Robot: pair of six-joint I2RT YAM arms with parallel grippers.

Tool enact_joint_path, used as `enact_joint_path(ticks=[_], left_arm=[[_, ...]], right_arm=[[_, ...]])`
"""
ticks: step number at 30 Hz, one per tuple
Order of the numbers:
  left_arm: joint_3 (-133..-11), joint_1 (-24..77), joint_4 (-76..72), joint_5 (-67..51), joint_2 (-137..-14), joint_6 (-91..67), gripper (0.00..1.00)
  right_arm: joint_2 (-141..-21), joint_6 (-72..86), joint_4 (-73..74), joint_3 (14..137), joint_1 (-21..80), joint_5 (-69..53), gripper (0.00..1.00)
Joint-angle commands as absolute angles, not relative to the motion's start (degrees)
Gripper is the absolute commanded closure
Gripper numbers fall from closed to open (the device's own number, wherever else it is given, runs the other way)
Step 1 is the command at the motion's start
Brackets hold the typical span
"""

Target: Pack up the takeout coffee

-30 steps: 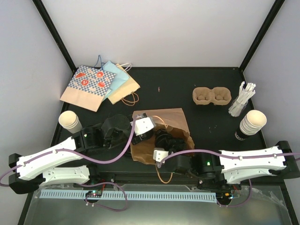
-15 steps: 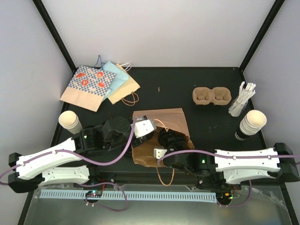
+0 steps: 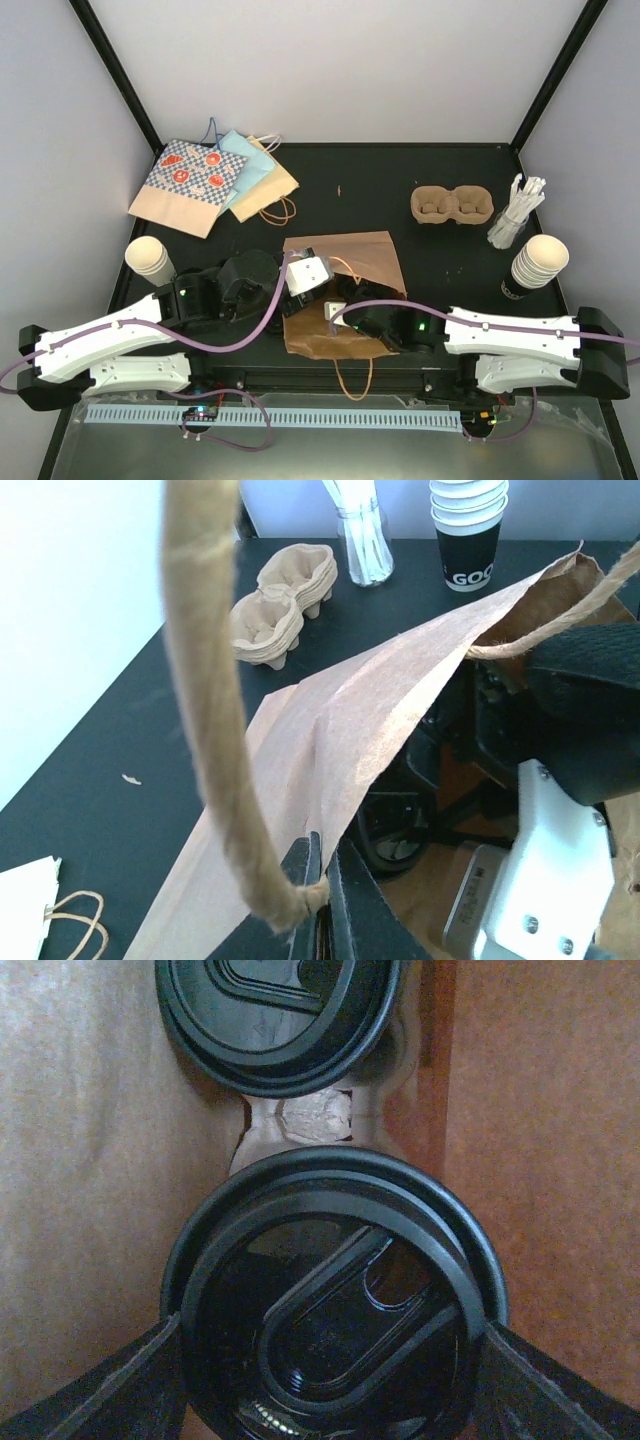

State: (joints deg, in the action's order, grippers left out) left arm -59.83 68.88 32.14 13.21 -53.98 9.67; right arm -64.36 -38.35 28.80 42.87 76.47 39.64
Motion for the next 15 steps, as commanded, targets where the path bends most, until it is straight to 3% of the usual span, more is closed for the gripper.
enact_joint_path(ticks=[1, 15], left_arm=[[-60.3, 69.4, 31.6, 11.7, -53.1, 8.2, 0.99], [-59.9, 69.4, 30.6, 10.1, -52.5, 8.5, 0.98]], right_arm=[[-65.1, -40.5, 25.1, 42.6, 74.1, 36.6, 0.52], [-68.7, -39.1, 23.6, 43.4, 67.1, 29.1, 0.52]])
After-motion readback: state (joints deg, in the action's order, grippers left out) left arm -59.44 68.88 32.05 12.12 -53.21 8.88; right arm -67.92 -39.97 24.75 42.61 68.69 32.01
